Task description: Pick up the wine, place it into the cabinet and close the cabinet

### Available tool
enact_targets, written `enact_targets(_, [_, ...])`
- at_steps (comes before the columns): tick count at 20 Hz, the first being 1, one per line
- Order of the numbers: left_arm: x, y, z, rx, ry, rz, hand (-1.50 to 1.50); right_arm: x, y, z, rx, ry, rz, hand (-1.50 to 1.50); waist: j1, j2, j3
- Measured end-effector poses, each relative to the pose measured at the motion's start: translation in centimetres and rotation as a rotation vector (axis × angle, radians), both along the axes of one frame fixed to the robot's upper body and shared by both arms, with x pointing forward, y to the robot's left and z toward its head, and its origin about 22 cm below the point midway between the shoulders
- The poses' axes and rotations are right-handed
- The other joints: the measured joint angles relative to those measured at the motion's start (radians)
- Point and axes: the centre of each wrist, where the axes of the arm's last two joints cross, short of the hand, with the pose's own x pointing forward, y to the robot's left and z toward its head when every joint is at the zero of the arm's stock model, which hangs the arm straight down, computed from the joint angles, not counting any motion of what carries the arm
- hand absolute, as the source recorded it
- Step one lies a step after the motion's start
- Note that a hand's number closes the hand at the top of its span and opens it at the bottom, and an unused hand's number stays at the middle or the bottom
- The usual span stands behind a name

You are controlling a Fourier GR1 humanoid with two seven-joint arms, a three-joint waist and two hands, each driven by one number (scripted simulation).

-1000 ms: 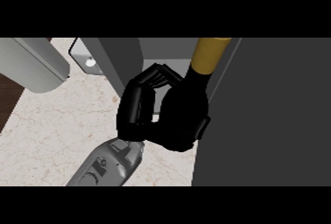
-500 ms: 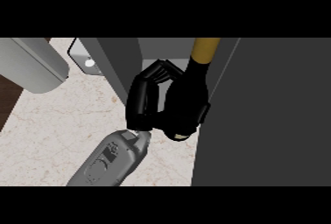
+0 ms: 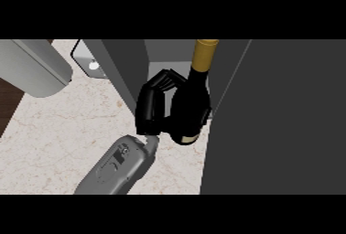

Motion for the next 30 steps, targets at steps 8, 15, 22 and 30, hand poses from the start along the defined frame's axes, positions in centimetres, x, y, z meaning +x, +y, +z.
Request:
enact_targets(8, [0.6, -0.2, -2.4, 0.094, -0.019, 0.042, 1.50, -0.1, 0.1, -0.6, 0.011, -0.008, 0.009, -1.50, 0.001, 0.000, 0.000])
enact_targets(15, [2.0, 0.9, -4.1, 0.108, -0.029, 0.089, 1.50, 0.0, -0.1, -0.4, 0.006, -0.016, -0.003, -1.50, 0.002, 0.000, 0.000])
enact_targets(22, [3.7, 2.4, -4.2, 0.080, -0.017, 0.112, 1.50, 0.1, 0.2, -0.5, 0.021, -0.009, 0.008, -1.50, 0.004, 0.000, 0.000])
enact_targets(30, [6.0, 2.9, -3.9, 0.076, 0.022, 0.100, 1.50, 0.2, 0.2, -0.3, 0.020, -0.016, 0.002, -1.50, 0.000, 0.001, 0.000])
